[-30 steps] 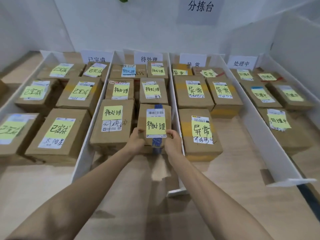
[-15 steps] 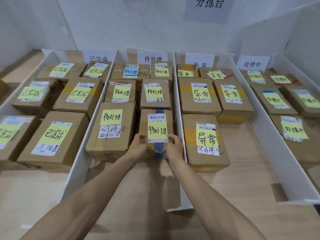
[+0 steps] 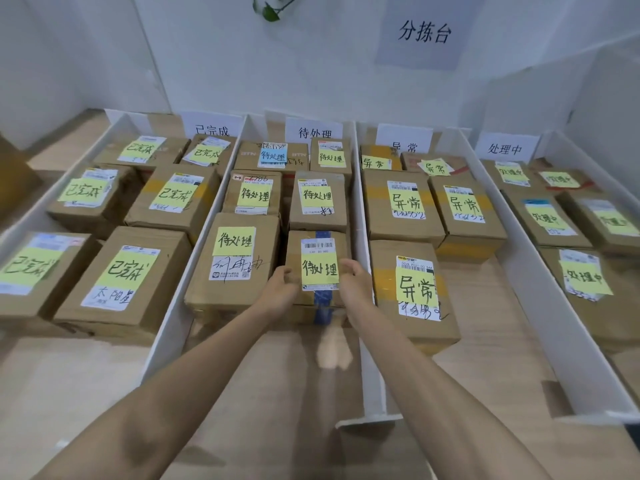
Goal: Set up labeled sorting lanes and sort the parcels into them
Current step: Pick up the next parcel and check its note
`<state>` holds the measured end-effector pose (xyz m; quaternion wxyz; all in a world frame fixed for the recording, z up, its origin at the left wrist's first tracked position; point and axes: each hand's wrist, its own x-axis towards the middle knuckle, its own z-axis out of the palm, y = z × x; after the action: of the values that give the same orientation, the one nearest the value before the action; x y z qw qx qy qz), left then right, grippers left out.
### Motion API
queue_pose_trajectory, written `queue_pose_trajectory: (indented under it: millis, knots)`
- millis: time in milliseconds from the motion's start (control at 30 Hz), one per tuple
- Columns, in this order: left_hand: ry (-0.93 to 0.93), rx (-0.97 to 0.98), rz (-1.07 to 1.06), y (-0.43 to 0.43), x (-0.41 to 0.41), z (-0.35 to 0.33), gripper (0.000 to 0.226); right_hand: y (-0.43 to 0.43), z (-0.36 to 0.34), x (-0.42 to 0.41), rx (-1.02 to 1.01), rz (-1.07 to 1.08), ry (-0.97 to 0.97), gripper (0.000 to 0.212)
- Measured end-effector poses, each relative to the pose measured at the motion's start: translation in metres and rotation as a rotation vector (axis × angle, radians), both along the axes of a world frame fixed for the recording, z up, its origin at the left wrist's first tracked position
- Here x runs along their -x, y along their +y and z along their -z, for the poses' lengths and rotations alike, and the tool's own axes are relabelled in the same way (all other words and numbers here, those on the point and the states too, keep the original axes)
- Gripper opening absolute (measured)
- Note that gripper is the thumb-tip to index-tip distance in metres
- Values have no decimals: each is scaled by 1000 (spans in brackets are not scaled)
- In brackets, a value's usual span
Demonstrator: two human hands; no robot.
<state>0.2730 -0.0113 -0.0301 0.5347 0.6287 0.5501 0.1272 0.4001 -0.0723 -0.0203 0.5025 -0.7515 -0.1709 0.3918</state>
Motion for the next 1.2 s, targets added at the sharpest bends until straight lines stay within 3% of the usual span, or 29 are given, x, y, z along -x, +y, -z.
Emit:
queue_pose_trajectory:
  millis: [200, 400, 567, 1200]
  knots:
    - [-24, -180, -39, 15, 10, -48, 29, 11, -55, 1, -77, -108, -81, 29]
    - [15, -424, -12, 27, 51, -113, 39, 31, -108, 17, -205, -270, -187, 30]
    - [42, -640, -54, 29, 97, -161, 35, 52, -154, 52, -318, -380, -312, 30]
    - [283, -769, -504, -2, 377, -223, 38, 91, -215, 309, -544, -842, -416, 31]
